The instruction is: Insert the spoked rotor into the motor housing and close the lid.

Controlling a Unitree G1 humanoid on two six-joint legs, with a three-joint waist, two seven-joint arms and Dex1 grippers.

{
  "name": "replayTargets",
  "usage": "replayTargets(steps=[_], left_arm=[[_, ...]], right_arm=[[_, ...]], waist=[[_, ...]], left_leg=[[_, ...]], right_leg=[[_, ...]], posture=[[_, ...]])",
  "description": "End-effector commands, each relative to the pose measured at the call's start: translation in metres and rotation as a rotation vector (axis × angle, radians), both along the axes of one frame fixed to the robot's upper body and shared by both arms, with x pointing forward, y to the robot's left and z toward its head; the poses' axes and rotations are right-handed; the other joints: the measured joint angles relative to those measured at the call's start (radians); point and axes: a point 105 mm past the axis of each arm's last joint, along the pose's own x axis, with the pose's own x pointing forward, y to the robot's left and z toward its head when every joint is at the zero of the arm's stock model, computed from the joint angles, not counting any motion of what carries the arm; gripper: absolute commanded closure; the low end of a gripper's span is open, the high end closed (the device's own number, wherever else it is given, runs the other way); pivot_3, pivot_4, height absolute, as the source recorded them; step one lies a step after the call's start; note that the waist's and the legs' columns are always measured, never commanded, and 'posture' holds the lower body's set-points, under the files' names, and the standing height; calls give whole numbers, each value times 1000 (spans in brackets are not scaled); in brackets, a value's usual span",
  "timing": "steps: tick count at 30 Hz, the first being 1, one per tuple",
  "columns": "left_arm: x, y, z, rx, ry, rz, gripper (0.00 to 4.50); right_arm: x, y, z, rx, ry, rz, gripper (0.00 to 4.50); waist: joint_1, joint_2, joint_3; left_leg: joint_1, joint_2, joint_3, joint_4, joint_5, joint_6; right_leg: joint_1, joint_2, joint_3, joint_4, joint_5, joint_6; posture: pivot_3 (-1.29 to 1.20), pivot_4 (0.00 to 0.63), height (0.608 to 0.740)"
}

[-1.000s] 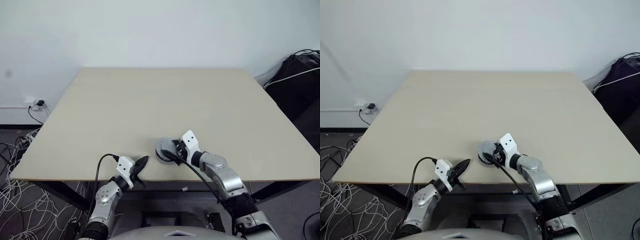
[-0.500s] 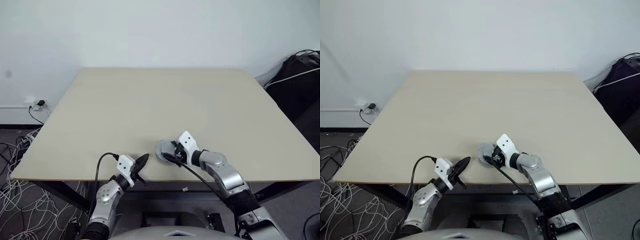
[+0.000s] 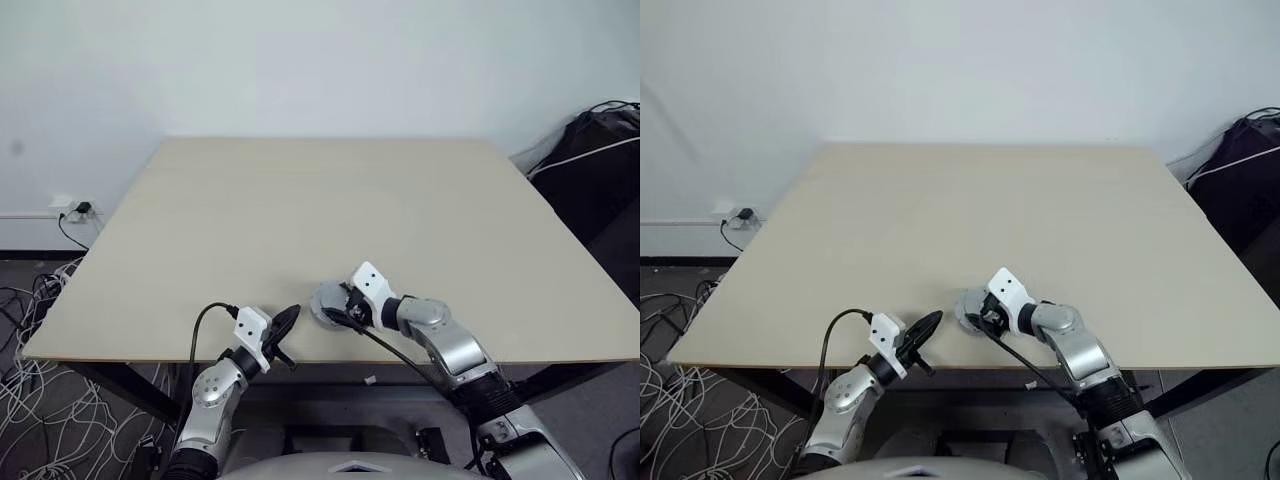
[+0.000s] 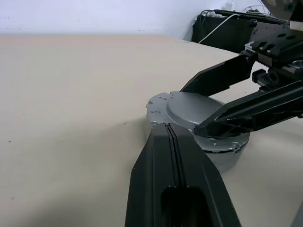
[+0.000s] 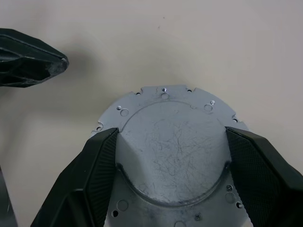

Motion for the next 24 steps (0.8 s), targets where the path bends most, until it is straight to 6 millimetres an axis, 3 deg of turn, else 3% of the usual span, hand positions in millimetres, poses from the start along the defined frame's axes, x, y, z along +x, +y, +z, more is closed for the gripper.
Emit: replayTargets(steps=[1,14,24], left_arm=[[1,-2,5,-6,-33,-5,4500],[7,-8,11,-13,-44,-6,4500],[1,-7,18,-14,-45,-6,4500]], right_arm=[[-4,-9,-11,-64,58,7,1309],[8,-16,-14,-88,108,-111,1309],[4,-17,-18,-121,128,-84,1309]], waist=[[0,0,-1],[0,-2,-4],[2,0,-5]], left_leg=[[0,0,0,0,0,0],[1,0,0,0,-1,-2],[1,0,0,0,-1,-2]], right_leg=[[0,0,0,0,0,0],[0,0,0,1,0,0],[1,0,0,0,1,-1]], posture=[[0,0,740],[0,0,740],[0,0,740]])
